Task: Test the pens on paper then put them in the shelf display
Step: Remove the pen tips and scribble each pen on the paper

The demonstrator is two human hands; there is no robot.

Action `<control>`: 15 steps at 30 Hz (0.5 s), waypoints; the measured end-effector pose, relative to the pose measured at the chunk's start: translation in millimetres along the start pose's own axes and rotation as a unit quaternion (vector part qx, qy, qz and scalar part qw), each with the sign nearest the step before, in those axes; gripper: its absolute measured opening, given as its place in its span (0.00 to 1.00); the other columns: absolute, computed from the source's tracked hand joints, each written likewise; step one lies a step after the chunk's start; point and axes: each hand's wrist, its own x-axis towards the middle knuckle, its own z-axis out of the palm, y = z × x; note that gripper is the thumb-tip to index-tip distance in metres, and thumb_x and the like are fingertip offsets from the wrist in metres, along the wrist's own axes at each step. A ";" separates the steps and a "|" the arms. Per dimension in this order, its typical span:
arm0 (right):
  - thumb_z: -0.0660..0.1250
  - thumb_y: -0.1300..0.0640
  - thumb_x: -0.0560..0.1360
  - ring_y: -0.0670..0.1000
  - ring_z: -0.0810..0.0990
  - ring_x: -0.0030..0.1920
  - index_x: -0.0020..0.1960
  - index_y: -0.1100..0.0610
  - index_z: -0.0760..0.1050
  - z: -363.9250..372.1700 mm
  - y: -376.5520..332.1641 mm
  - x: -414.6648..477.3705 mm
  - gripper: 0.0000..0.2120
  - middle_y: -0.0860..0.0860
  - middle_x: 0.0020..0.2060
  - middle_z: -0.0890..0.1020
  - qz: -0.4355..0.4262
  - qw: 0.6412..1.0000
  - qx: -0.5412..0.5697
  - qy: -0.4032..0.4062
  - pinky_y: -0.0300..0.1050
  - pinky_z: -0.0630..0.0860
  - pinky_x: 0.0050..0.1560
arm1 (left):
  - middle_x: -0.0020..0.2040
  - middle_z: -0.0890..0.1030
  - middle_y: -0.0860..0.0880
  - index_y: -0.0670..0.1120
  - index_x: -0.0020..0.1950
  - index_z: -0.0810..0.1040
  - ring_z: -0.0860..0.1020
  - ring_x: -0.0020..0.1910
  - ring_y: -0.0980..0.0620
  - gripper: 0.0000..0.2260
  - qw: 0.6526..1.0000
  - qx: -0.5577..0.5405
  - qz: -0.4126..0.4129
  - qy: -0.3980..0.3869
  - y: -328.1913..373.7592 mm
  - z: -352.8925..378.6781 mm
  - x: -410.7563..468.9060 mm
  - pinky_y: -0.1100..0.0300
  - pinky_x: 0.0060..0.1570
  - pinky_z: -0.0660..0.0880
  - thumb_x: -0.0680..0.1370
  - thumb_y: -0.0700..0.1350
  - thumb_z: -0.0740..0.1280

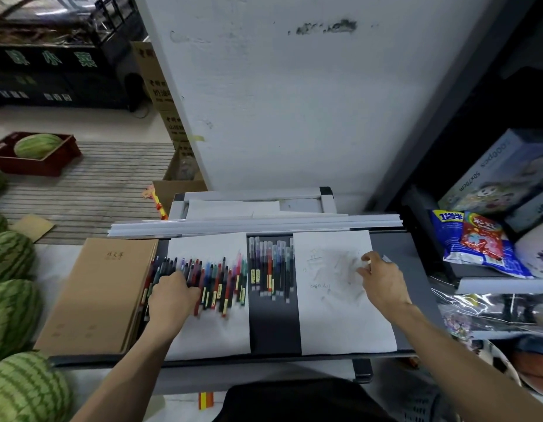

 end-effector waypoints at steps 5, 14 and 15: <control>0.73 0.57 0.80 0.49 0.84 0.42 0.58 0.54 0.79 -17.6 -26.0 -21.6 0.09 0.49 0.45 0.86 0.012 0.975 0.222 0.010 0.41 0.80 0.39 | 0.31 0.79 0.48 0.44 0.40 0.74 0.76 0.30 0.50 0.09 0.994 -0.106 0.019 0.017 6.1 -11.1 -10.7 0.58 0.29 0.68 0.78 0.45 0.68; 0.73 0.63 0.78 0.47 0.77 0.35 0.52 0.55 0.87 -80.9 -109.2 -100.0 0.06 0.48 0.36 0.85 -0.184 0.869 0.443 -0.125 0.36 0.75 0.39 | 0.34 0.77 0.48 0.54 0.49 0.79 0.74 0.30 0.47 0.15 0.893 -0.281 0.323 -0.142 78.6 -88.7 -114.2 0.50 0.33 0.69 0.82 0.63 0.59; 0.73 0.64 0.78 0.47 0.78 0.36 0.52 0.55 0.87 -86.9 -113.5 -105.1 0.07 0.48 0.38 0.85 -0.196 0.865 0.442 -0.133 0.37 0.76 0.41 | 0.34 0.77 0.49 0.56 0.53 0.79 0.74 0.30 0.48 0.16 0.889 -0.265 0.350 -0.130 85.1 -96.9 -122.4 0.51 0.33 0.70 0.83 0.63 0.58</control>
